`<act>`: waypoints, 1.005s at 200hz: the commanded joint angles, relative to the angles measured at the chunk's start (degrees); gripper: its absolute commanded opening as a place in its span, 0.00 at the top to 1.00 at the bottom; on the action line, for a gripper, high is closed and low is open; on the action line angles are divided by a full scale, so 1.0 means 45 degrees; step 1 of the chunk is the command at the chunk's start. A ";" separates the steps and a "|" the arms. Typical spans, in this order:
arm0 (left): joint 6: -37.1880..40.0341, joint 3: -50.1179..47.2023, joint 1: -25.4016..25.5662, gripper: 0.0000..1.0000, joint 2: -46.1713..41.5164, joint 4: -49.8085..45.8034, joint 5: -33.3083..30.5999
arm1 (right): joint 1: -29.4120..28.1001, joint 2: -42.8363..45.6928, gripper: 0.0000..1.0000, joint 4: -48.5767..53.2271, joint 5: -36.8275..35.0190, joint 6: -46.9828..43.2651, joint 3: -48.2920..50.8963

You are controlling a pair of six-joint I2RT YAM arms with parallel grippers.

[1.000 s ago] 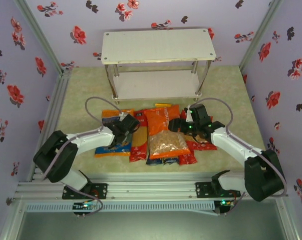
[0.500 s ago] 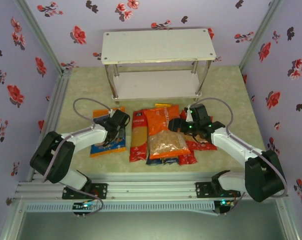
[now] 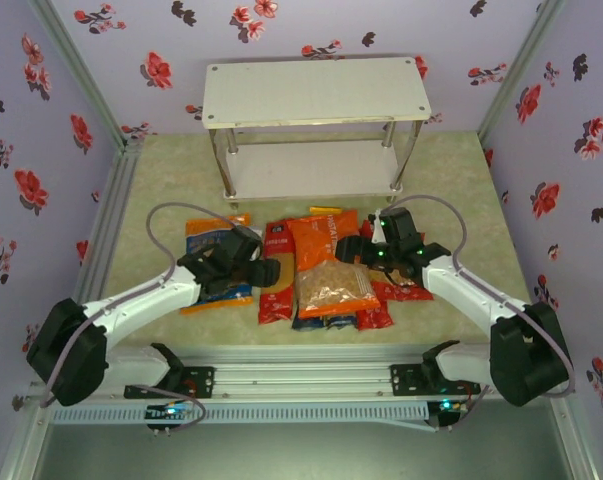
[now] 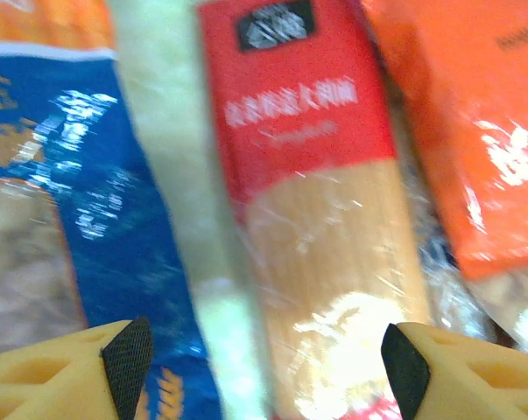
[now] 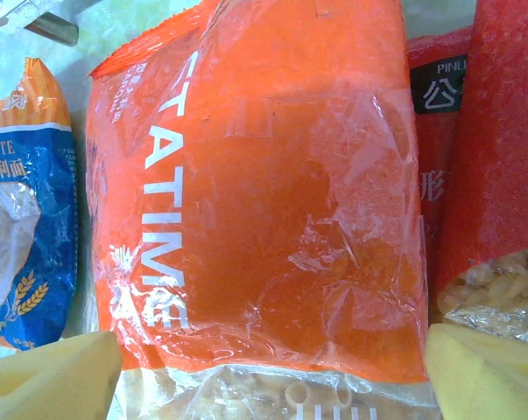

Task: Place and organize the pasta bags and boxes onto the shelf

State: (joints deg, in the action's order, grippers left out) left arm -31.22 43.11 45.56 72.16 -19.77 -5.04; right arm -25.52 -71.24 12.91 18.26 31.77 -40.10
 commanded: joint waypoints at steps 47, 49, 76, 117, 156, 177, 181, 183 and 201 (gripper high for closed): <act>-0.1055 -0.0112 0.0601 0.18 0.1066 -0.0042 0.1118 | -0.0091 0.0539 0.03 -0.0036 0.0280 0.0081 -0.0241; -0.1036 -0.0099 0.0599 0.17 0.1116 -0.0041 0.1149 | -0.0091 0.0558 0.02 -0.0036 0.0278 0.0101 -0.0228; -0.0991 -0.0030 0.0674 0.12 0.1774 -0.0007 0.1620 | -0.0091 0.0825 0.02 -0.0017 0.0146 0.0114 -0.0132; -0.1049 0.0024 0.0820 0.07 0.2360 0.0206 0.1868 | -0.0091 0.0978 0.01 0.0098 0.0020 0.0138 -0.0115; -0.1059 0.0243 0.0873 0.03 0.2459 0.0359 0.2129 | -0.0096 0.1066 0.01 0.0081 -0.0077 0.0134 -0.0132; -0.1214 0.0132 0.0871 0.00 0.2610 0.0702 0.2484 | -0.0095 0.1066 0.01 0.0052 -0.0078 0.0137 -0.0120; -0.1241 0.0127 0.0871 0.00 0.2672 0.0723 0.2504 | -0.0091 0.1056 0.01 0.0059 -0.0090 0.0136 -0.0127; -0.1259 0.0126 0.0871 0.00 0.2699 0.0741 0.2515 | -0.0091 0.1064 0.01 0.0056 -0.0097 0.0135 -0.0117; -0.1347 0.0090 0.0872 0.00 0.3016 0.0790 0.2604 | -0.0092 0.1047 0.01 0.0081 -0.0076 0.0110 -0.0109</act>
State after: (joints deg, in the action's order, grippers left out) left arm -35.73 43.03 49.04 83.44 -17.08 4.38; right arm -25.52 -67.37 12.93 18.24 31.81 -40.12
